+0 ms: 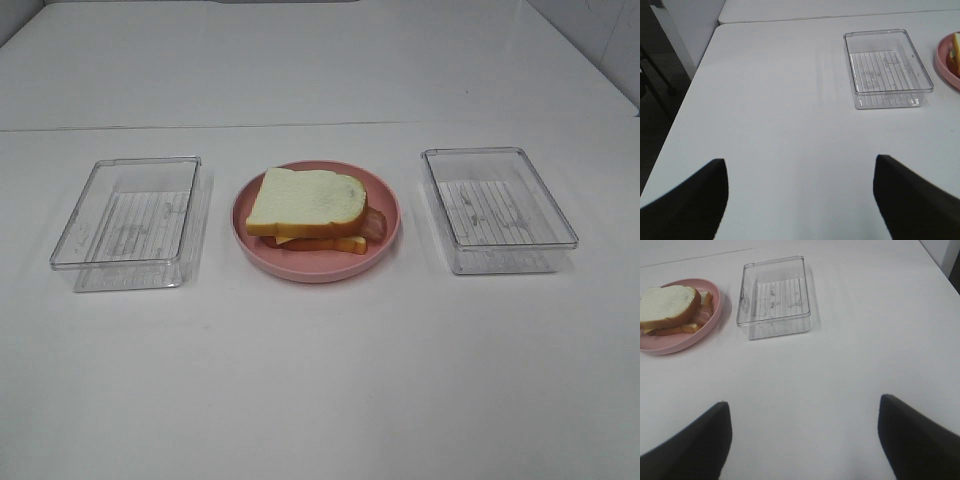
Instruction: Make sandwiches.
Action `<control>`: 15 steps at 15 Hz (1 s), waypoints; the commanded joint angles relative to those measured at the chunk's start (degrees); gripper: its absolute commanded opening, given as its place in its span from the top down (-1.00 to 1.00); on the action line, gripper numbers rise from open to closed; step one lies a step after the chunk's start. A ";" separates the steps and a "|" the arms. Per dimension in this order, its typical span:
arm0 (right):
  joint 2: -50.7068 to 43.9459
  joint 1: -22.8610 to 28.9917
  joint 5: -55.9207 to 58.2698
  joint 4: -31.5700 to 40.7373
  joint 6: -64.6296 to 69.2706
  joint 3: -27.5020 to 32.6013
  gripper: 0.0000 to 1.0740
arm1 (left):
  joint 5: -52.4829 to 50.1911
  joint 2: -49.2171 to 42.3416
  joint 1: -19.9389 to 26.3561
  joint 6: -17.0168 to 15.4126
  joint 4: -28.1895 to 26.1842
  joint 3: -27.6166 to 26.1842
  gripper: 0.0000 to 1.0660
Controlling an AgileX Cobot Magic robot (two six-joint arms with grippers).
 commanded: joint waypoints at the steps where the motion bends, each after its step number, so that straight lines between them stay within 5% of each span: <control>1: -1.49 -0.52 -0.69 0.29 -0.40 0.17 -0.41 | -0.52 -1.09 0.17 0.17 0.11 0.40 -0.44; 7: -1.32 -0.52 -0.74 0.40 -0.40 0.17 -0.41 | -0.52 -1.09 0.17 0.34 -1.20 0.40 -0.44; 8: -1.32 -0.52 -0.74 0.40 -0.40 0.17 -0.41 | -0.52 -1.09 0.17 0.92 -2.29 0.40 -0.44; 9: -1.32 -0.52 -0.74 0.40 -0.40 0.17 -0.41 | -0.52 -1.09 0.17 4.98 -6.53 0.40 -0.44; 15: -1.32 -0.52 -0.74 0.40 -0.40 0.17 -0.41 | -0.52 -1.09 0.17 5.96 -7.39 0.40 -0.44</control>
